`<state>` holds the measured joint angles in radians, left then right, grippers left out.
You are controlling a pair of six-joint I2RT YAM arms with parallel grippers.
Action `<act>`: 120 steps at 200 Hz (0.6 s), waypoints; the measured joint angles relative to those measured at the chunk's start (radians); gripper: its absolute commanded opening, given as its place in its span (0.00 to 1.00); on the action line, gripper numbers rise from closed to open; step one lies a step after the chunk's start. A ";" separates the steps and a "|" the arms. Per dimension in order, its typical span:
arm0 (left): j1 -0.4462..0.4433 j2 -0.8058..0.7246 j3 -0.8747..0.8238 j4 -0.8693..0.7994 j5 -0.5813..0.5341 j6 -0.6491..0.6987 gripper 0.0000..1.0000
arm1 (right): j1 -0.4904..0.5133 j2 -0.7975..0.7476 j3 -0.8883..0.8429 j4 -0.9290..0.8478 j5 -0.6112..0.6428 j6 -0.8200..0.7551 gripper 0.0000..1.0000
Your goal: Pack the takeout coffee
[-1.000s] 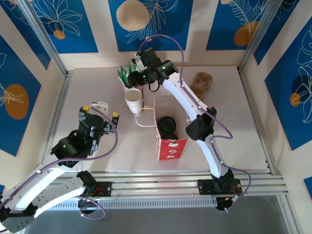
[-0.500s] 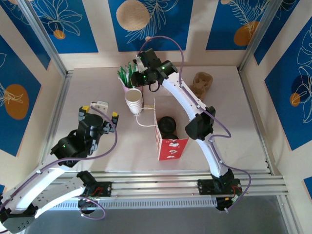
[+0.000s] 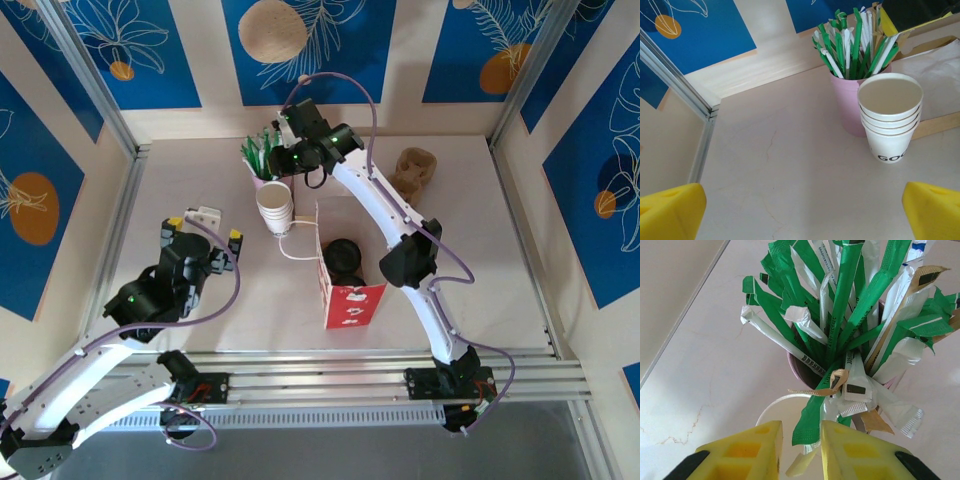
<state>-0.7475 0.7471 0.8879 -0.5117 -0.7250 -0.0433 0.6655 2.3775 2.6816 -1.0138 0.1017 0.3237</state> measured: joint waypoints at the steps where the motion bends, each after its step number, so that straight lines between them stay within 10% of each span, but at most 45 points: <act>1: 0.000 0.000 0.000 0.000 0.000 0.000 1.00 | 0.000 0.000 0.000 0.000 0.000 0.000 0.27; 120: 0.013 0.000 0.000 0.000 0.018 -0.002 1.00 | 0.002 0.000 0.000 -0.026 0.031 -0.004 0.18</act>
<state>-0.7349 0.7471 0.8879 -0.5117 -0.7074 -0.0456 0.6678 2.3775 2.6816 -1.0401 0.1322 0.3195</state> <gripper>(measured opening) 0.998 0.185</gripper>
